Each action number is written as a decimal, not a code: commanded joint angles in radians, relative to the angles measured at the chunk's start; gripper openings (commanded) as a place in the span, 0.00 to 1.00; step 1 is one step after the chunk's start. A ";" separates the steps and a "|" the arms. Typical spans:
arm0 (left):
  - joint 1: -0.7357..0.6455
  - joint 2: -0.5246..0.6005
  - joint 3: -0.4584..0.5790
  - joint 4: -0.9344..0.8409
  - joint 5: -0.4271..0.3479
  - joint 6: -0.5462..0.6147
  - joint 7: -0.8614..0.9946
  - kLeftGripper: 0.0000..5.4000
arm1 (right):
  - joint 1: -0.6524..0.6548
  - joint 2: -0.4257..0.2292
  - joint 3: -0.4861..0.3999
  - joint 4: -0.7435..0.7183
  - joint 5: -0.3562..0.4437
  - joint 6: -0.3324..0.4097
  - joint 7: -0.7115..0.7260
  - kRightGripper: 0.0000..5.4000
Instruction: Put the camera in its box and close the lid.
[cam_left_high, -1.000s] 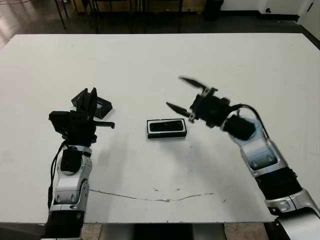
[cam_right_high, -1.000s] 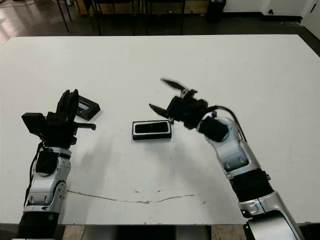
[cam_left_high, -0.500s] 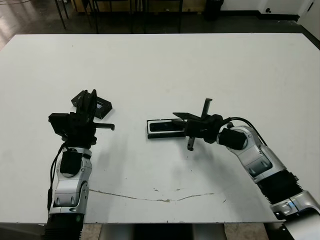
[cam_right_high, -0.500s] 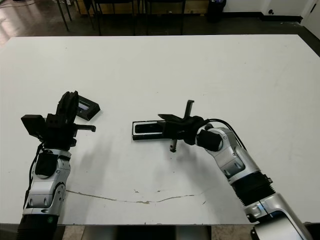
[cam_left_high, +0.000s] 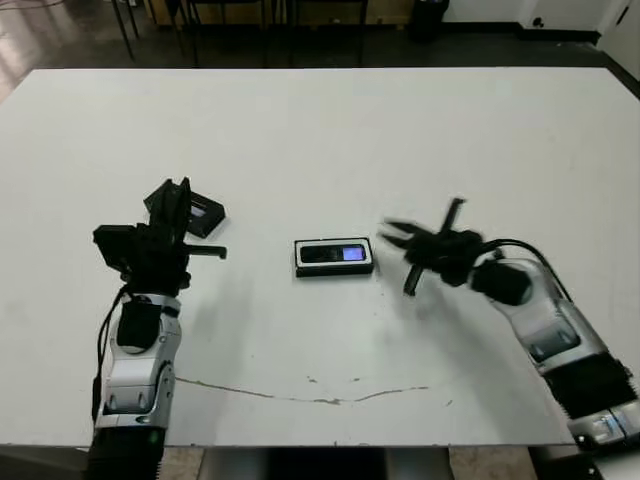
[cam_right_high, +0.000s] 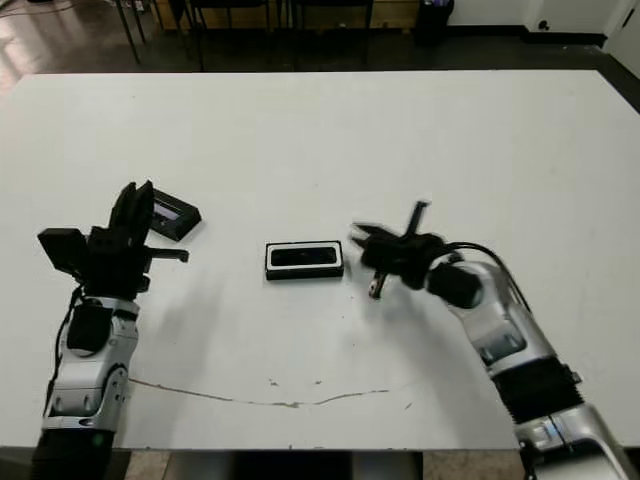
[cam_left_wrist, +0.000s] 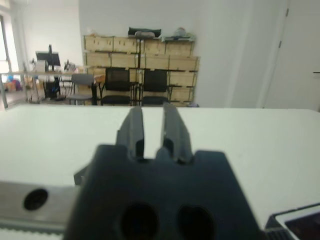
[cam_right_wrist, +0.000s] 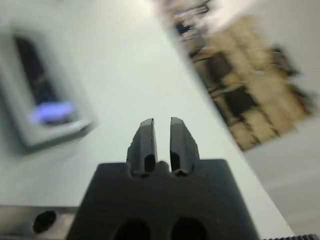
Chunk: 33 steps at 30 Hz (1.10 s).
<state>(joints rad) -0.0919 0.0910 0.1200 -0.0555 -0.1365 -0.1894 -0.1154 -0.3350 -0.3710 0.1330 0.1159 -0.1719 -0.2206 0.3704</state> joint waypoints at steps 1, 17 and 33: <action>-0.044 0.074 0.026 -0.052 0.004 0.067 -0.022 0.00 | -0.008 0.030 -0.075 -0.020 0.096 0.000 -0.025 0.00; -0.894 0.604 -0.378 0.519 0.266 0.366 -0.807 0.00 | 0.038 0.007 -0.072 -0.177 0.168 0.102 0.059 0.00; -1.126 0.266 -0.576 1.266 0.559 0.310 -0.582 0.00 | 0.119 -0.005 -0.082 -0.272 0.196 0.198 0.079 0.00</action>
<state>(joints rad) -1.2218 0.3725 -0.4411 1.1777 0.4000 0.1291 -0.7099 -0.2384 -0.3615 0.0551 -0.1587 0.0257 -0.0379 0.4415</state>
